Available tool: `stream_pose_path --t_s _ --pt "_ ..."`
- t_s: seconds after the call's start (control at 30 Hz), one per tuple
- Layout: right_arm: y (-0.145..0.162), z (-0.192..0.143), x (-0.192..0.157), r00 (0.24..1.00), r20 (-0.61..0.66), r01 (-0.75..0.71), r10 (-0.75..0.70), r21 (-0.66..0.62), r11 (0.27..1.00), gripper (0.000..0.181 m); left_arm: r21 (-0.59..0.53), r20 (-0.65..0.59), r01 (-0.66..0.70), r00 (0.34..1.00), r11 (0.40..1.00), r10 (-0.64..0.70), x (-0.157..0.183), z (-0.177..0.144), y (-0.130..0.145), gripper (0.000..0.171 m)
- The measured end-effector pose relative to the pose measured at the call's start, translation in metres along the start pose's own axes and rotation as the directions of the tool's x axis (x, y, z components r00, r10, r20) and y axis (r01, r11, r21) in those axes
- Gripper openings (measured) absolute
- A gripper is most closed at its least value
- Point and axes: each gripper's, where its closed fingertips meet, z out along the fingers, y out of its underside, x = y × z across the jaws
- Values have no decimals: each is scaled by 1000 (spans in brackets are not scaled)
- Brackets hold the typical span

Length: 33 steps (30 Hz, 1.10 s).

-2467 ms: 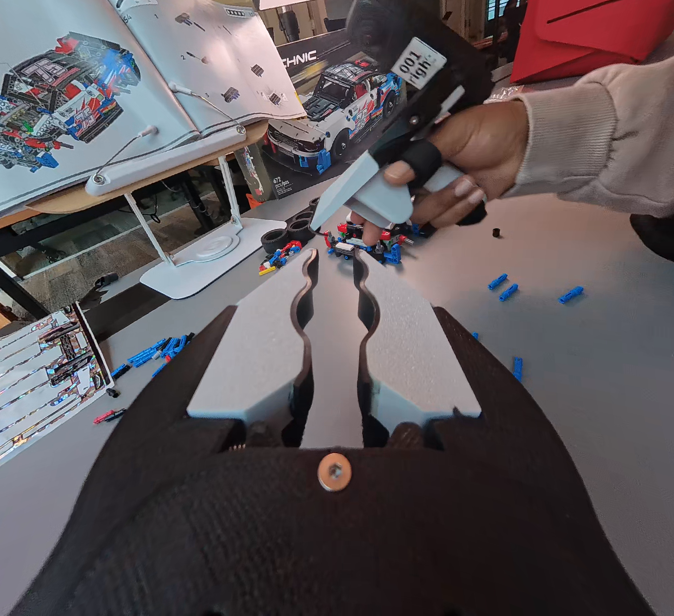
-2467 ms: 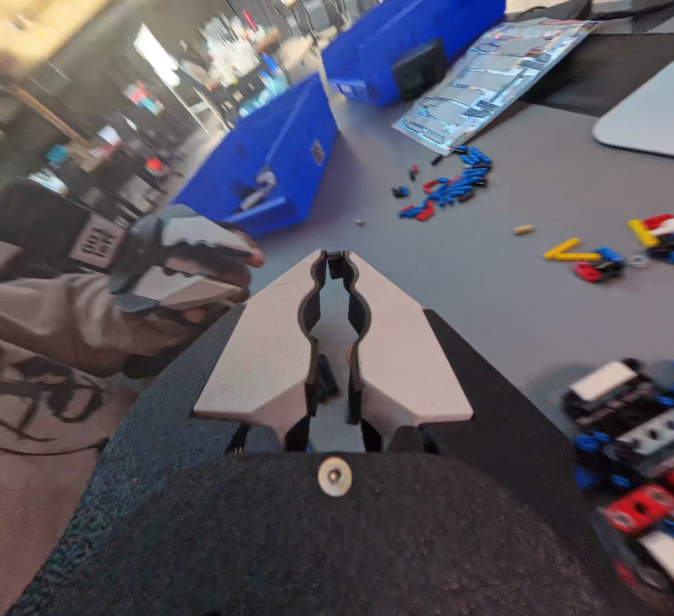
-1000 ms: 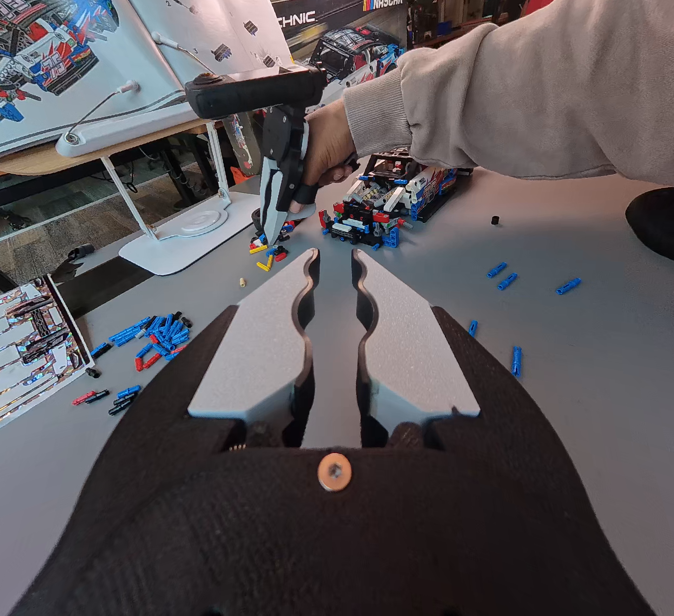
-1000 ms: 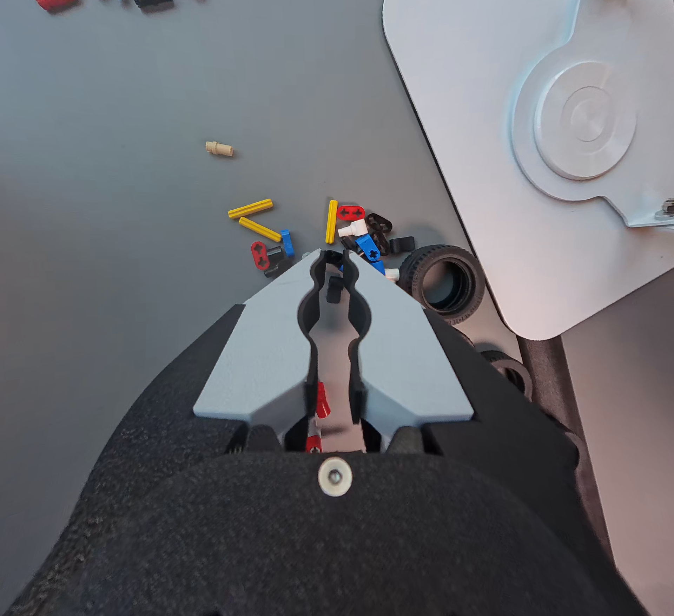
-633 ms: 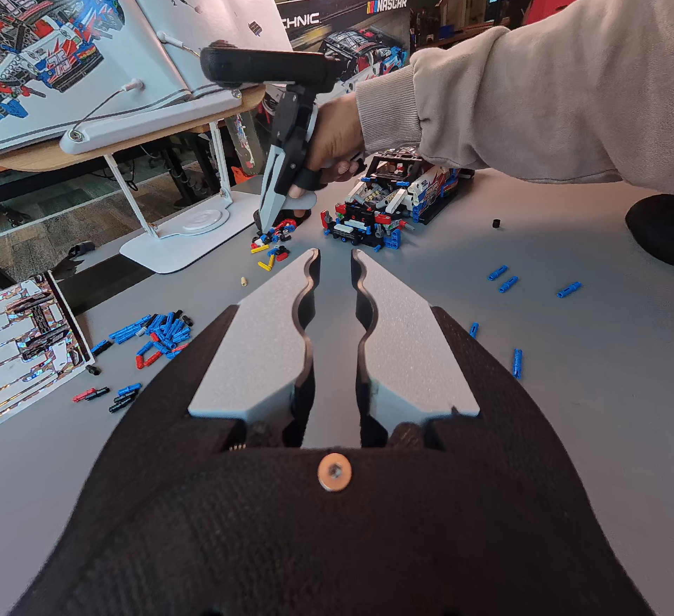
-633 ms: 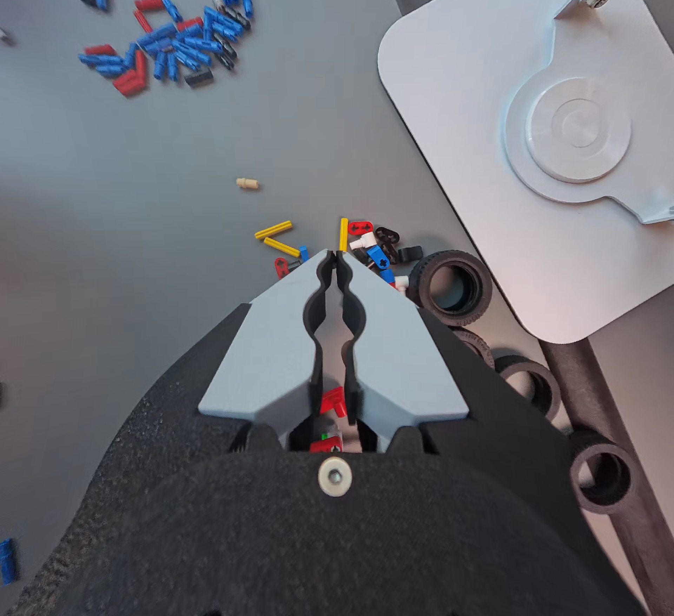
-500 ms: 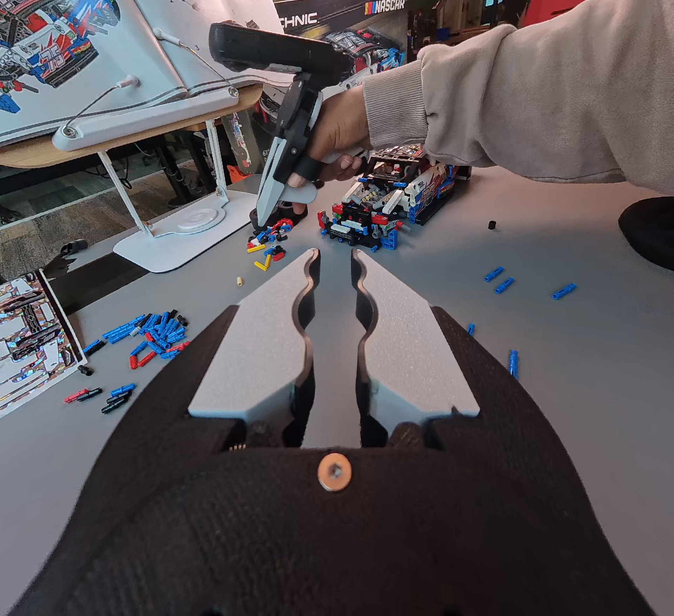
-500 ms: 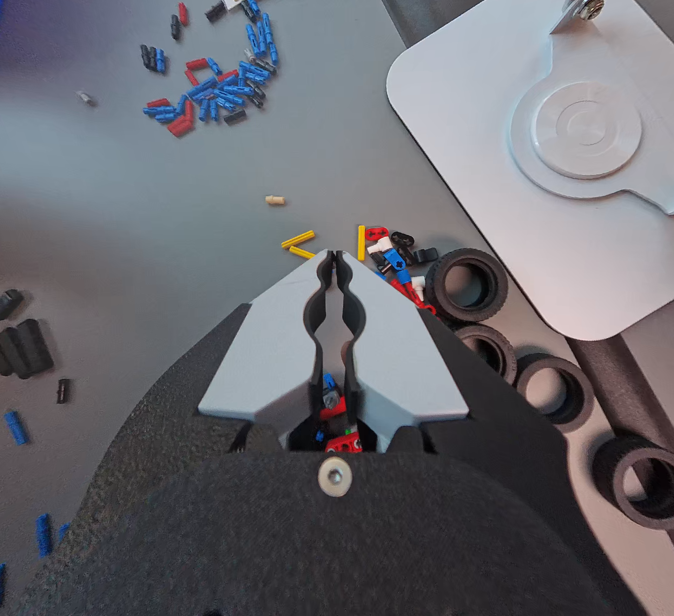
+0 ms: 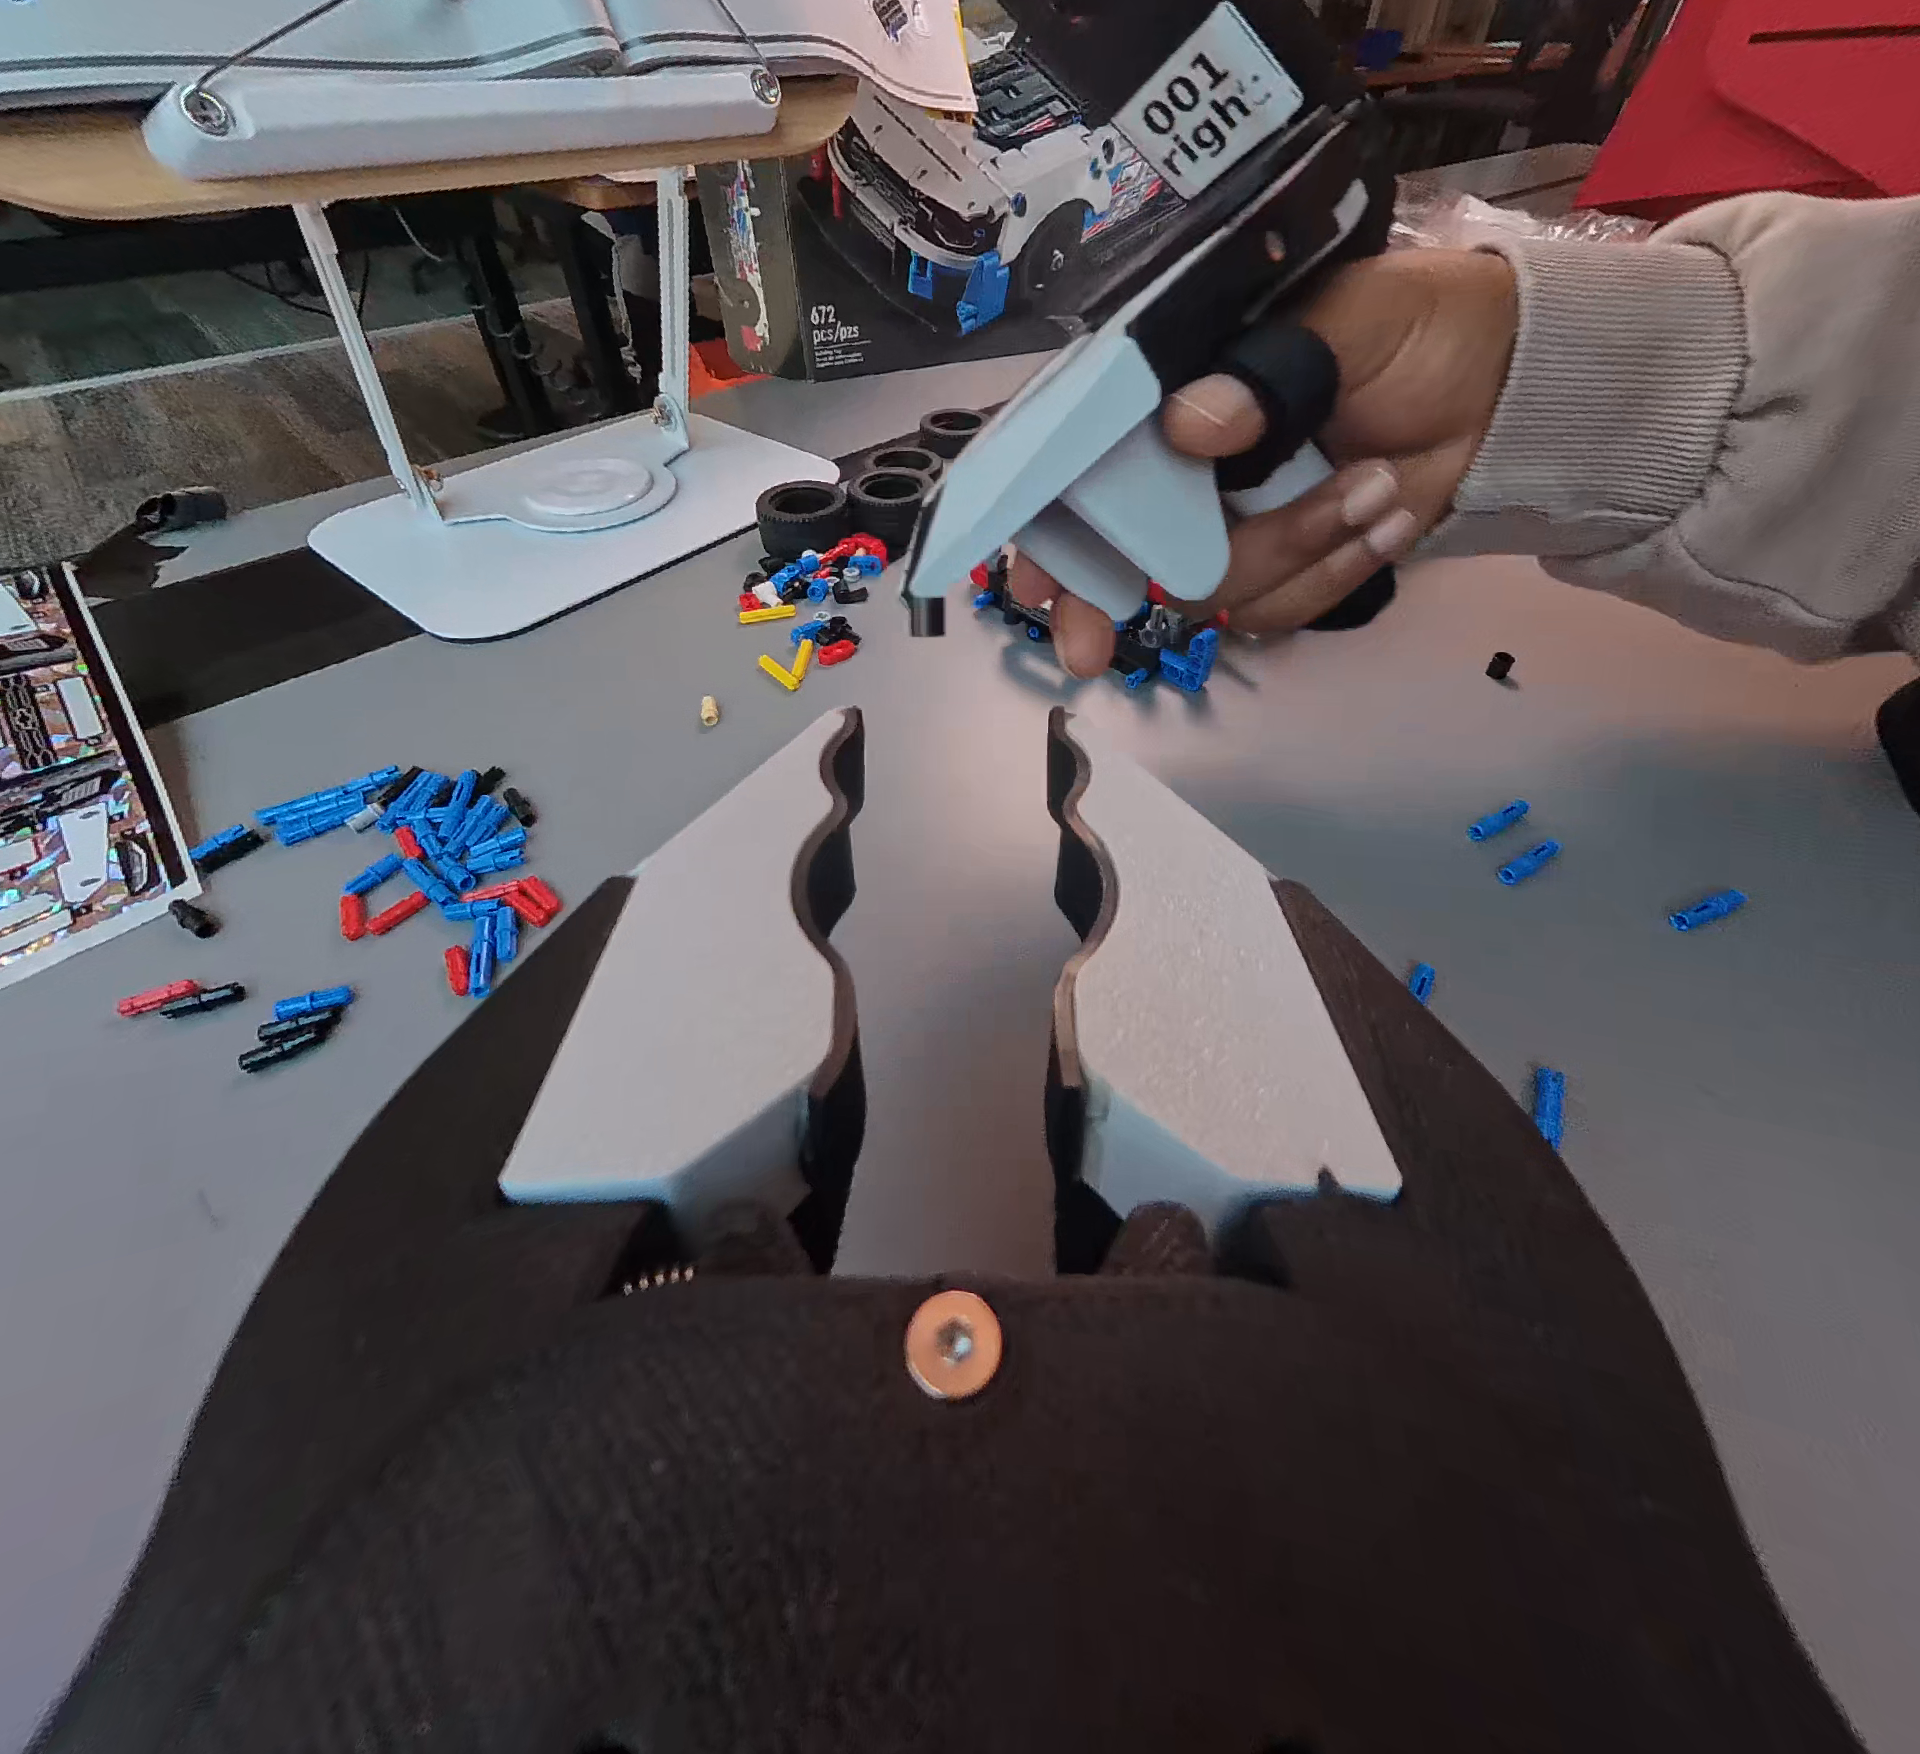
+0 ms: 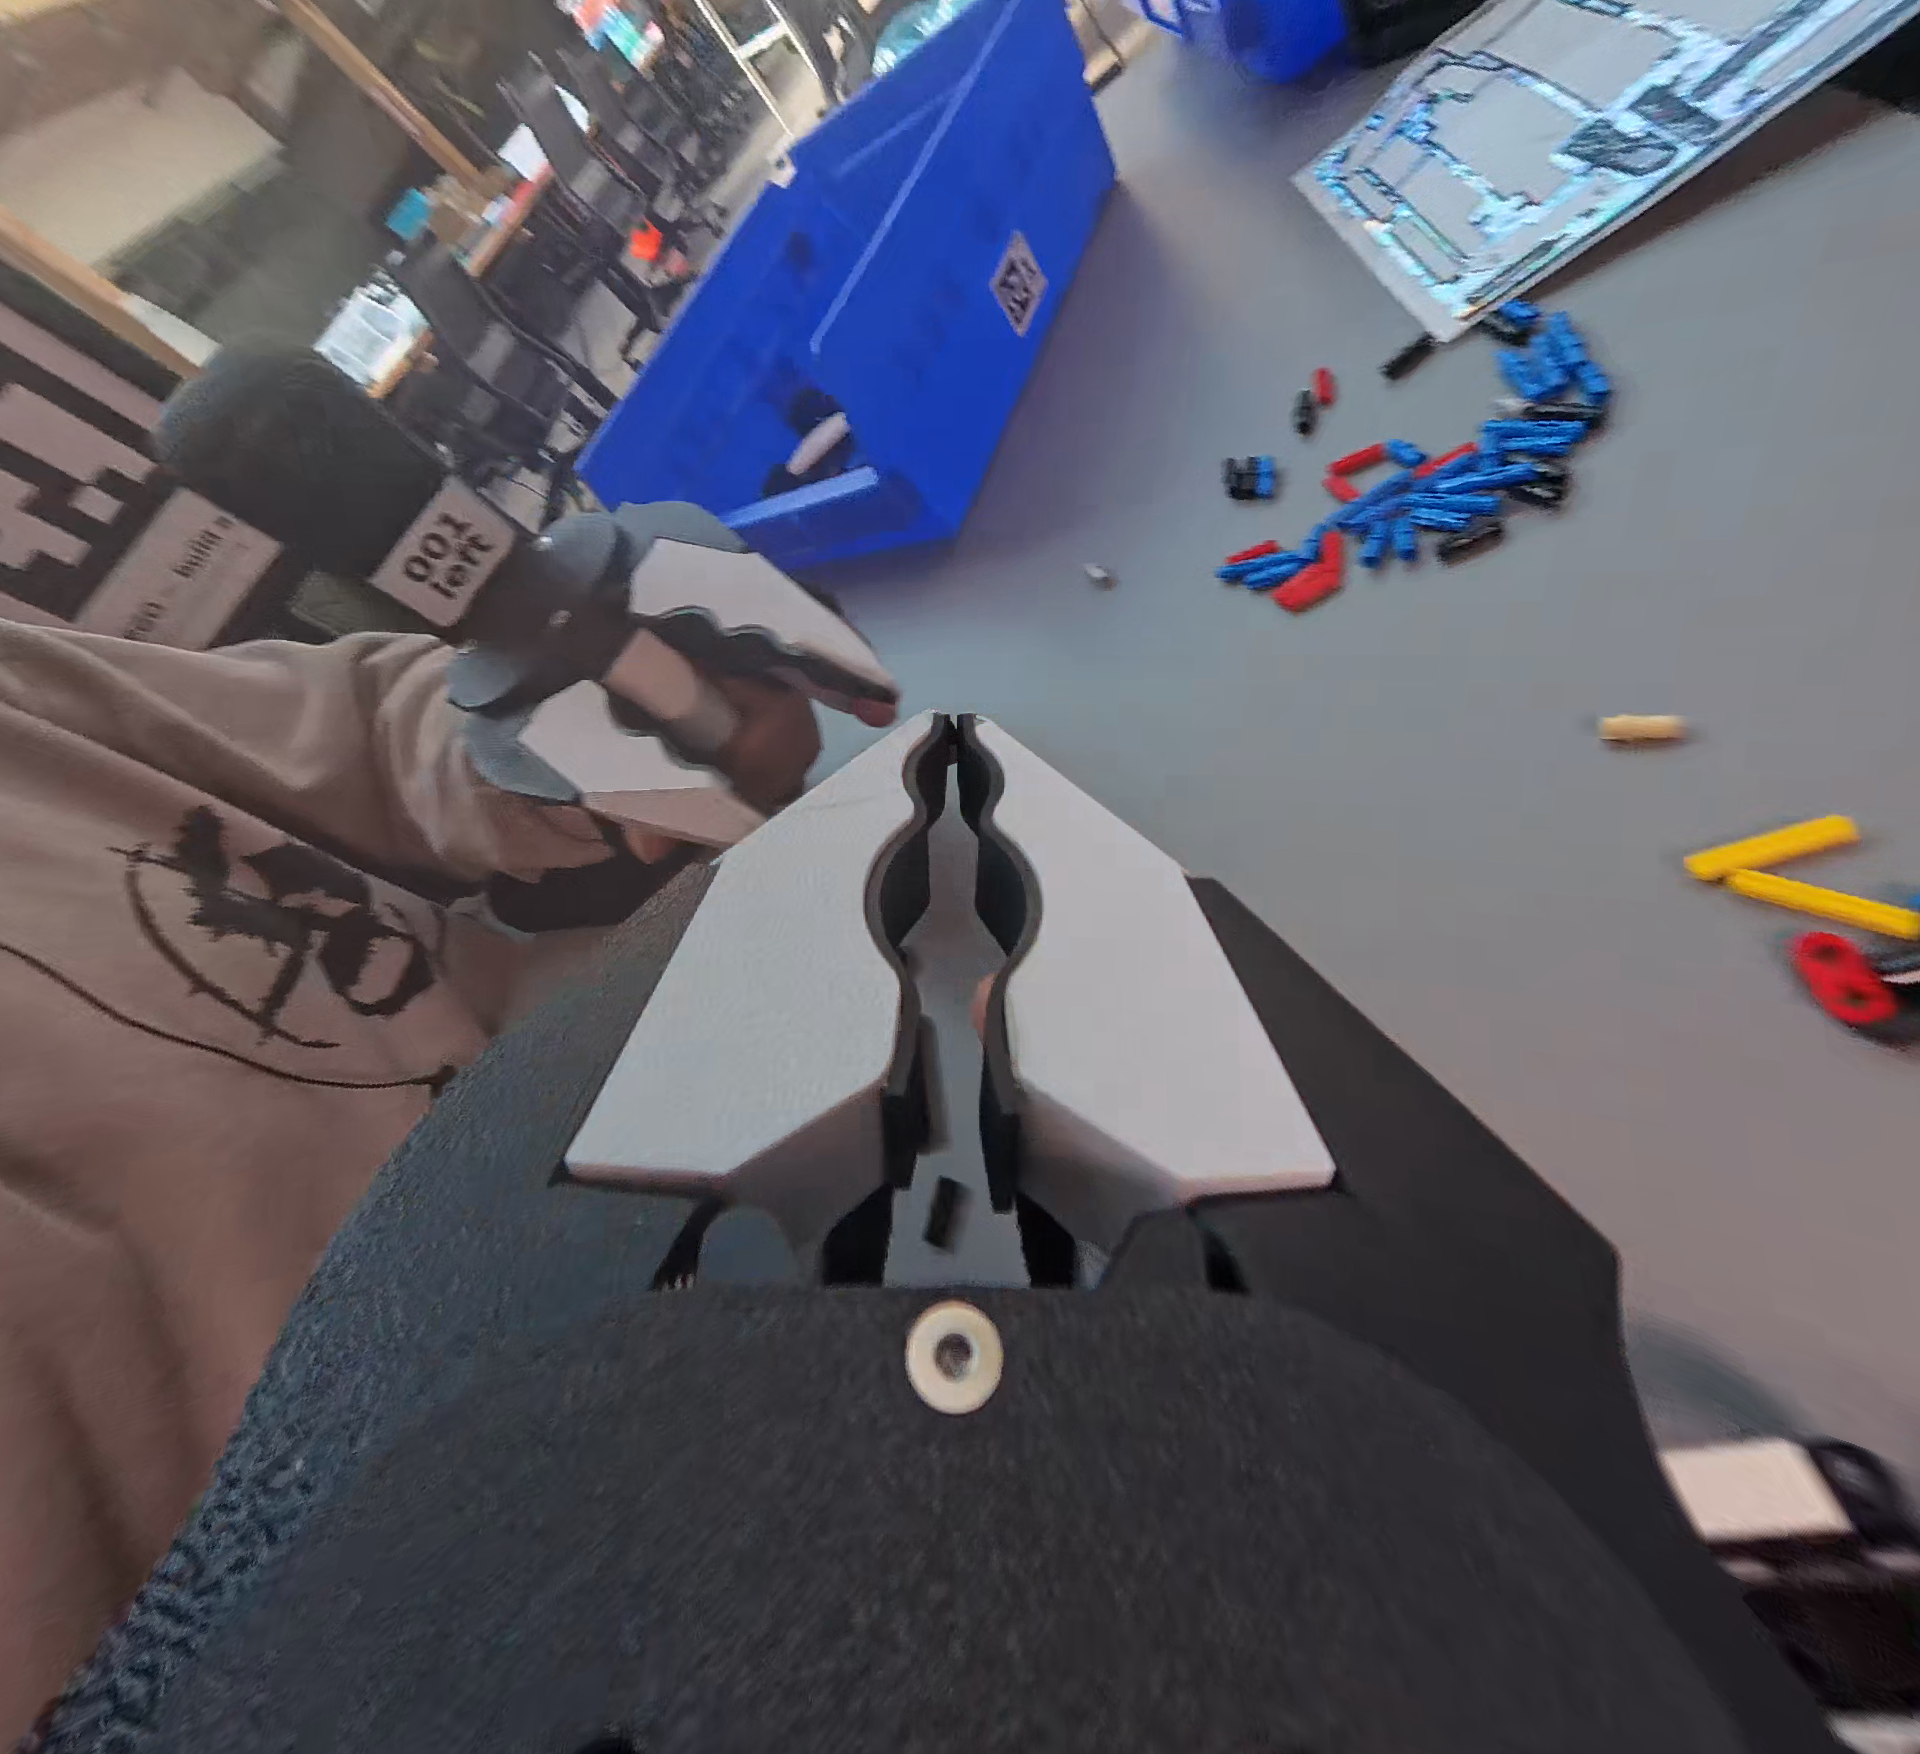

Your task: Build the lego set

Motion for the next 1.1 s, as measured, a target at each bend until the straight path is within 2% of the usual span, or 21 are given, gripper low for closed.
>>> stream_pose_path --t_s 0.07,0.17,0.3,0.37,0.57,0.7,0.87,1.1 --pt "6 7 -24 997 70 -27 23 50 998 0 9 -3 -18 1000 1000 19 2 1 -1 30" --pt "13 10 -42 993 110 -53 42 94 994 0 46 -31 -58 998 997 60 11 -3 -7 18" --pt "20 8 -49 989 130 -83 68 113 990 0 53 -70 -109 991 993 113 24 -5 -8 6" --pt "21 7 -50 989 130 -84 69 118 989 0 50 -63 -133 989 990 136 25 -5 -7 5" --pt "26 5 -52 998 60 -20 14 104 994 0 26 -79 -168 982 985 170 29 -6 -4 5" --pt "25 0 -59 999 36 34 -36 74 997 6 31 -68 -208 975 978 210 31 -8 -5 5" --pt "32 -1 -58 994 -33 103 -102 15 995 4 29 -74 -230 970 973 232 34 -7 -5 5" --pt "36 0 -59 991 -67 112 -113 -18 994 4 13 -61 -289 955 957 290 36 -7 -2 5"
